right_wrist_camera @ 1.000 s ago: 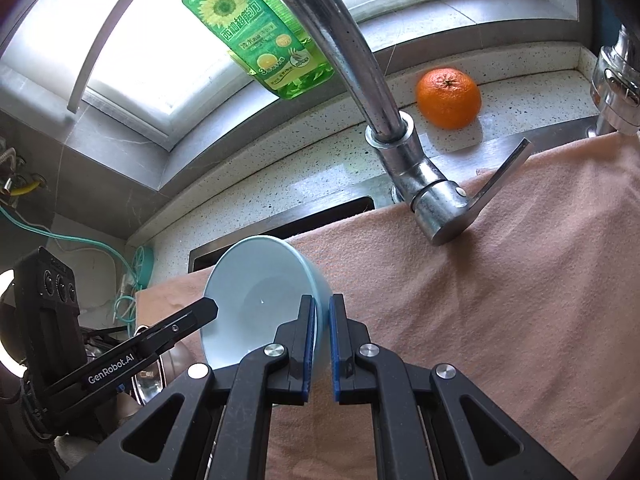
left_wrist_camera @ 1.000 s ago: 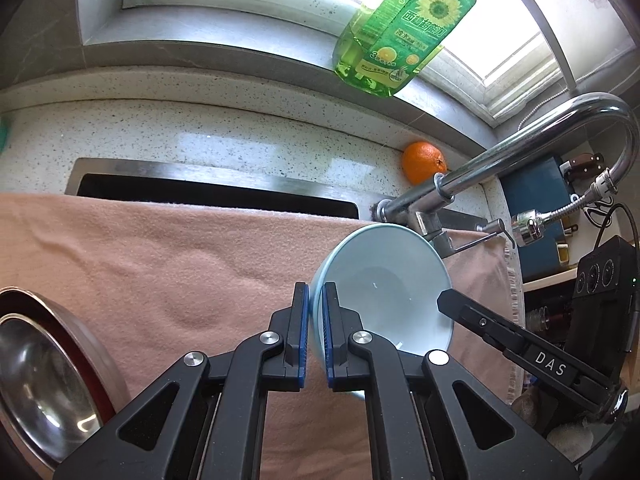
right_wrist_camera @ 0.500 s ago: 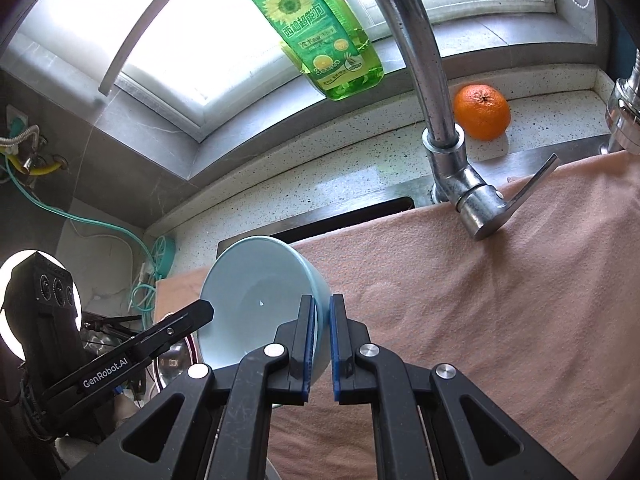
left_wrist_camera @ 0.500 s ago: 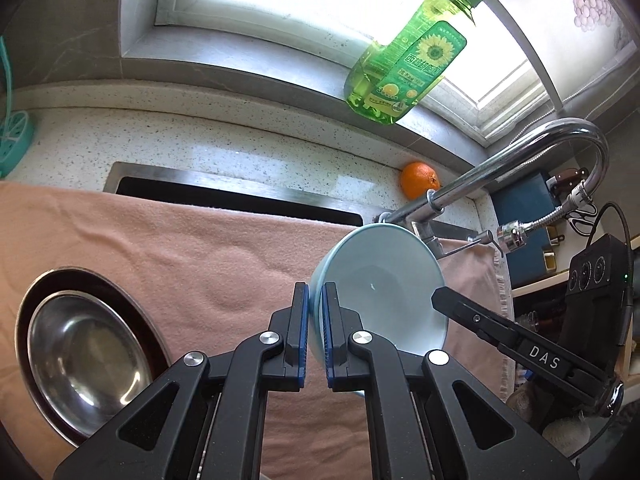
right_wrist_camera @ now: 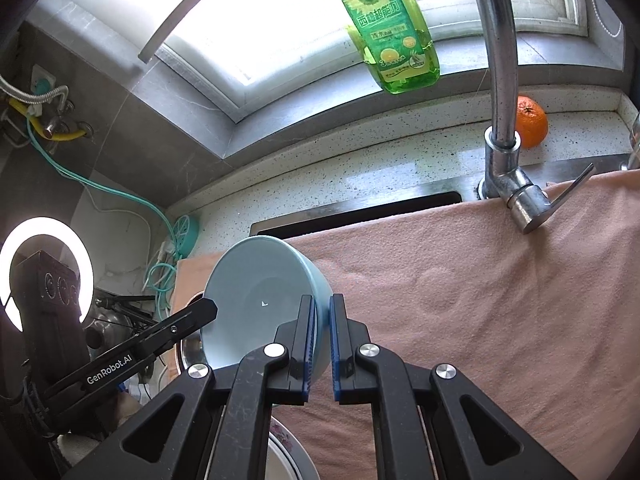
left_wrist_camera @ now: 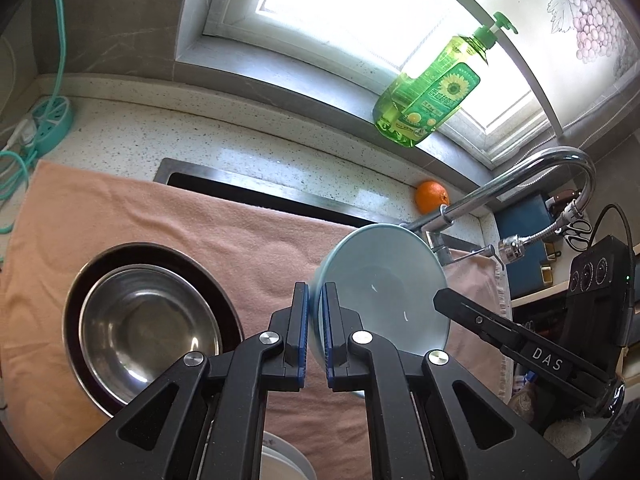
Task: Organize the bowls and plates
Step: 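Lift the pale blue bowl with both tools and carry it toward the steel bowls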
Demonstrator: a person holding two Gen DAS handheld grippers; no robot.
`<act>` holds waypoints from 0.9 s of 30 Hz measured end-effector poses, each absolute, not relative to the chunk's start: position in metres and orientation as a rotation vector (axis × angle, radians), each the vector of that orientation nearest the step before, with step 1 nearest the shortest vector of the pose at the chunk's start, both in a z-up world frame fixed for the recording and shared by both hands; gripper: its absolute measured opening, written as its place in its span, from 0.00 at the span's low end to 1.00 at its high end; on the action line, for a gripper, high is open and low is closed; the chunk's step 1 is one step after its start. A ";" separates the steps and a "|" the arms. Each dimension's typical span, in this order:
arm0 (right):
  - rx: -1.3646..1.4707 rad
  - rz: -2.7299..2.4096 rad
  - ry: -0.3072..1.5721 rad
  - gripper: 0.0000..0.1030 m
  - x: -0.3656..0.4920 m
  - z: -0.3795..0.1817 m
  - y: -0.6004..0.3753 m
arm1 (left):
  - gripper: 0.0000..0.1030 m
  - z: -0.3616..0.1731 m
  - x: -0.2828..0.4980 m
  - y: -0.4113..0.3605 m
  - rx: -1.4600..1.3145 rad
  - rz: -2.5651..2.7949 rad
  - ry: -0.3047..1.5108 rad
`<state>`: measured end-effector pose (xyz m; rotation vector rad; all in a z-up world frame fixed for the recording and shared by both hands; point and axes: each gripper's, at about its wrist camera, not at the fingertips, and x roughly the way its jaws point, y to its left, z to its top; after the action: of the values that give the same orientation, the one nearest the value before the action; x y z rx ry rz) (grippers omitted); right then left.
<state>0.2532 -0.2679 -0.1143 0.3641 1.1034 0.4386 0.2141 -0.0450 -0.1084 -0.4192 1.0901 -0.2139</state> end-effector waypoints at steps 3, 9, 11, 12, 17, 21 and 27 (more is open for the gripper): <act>0.352 0.456 1.105 0.07 0.251 -0.112 -0.256 | 0.05 -0.106 0.208 -0.033 -0.431 -0.201 1.082; 0.327 0.489 1.109 0.07 0.244 -0.109 -0.232 | 0.05 -0.104 0.197 -0.011 -0.454 -0.174 1.070; 0.321 0.499 1.113 0.07 0.243 -0.109 -0.225 | 0.05 -0.103 0.194 -0.005 -0.461 -0.166 1.067; 0.317 0.503 1.115 0.07 0.242 -0.109 -0.222 | 0.05 -0.103 0.192 -0.001 -0.463 -0.162 1.065; 0.301 0.525 1.123 0.07 0.239 -0.109 -0.202 | 0.05 -0.105 0.186 0.016 -0.479 -0.134 1.063; 0.286 0.543 1.133 0.07 0.239 -0.110 -0.186 | 0.05 -0.108 0.182 0.032 -0.493 -0.112 1.062; 0.264 0.569 1.156 0.07 0.239 -0.117 -0.161 | 0.05 -0.113 0.179 0.054 -0.512 -0.078 1.065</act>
<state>0.2395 -0.1610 -0.1172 0.2639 1.1559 0.5686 0.1791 0.0535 -0.1135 -0.5118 1.0648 -0.0784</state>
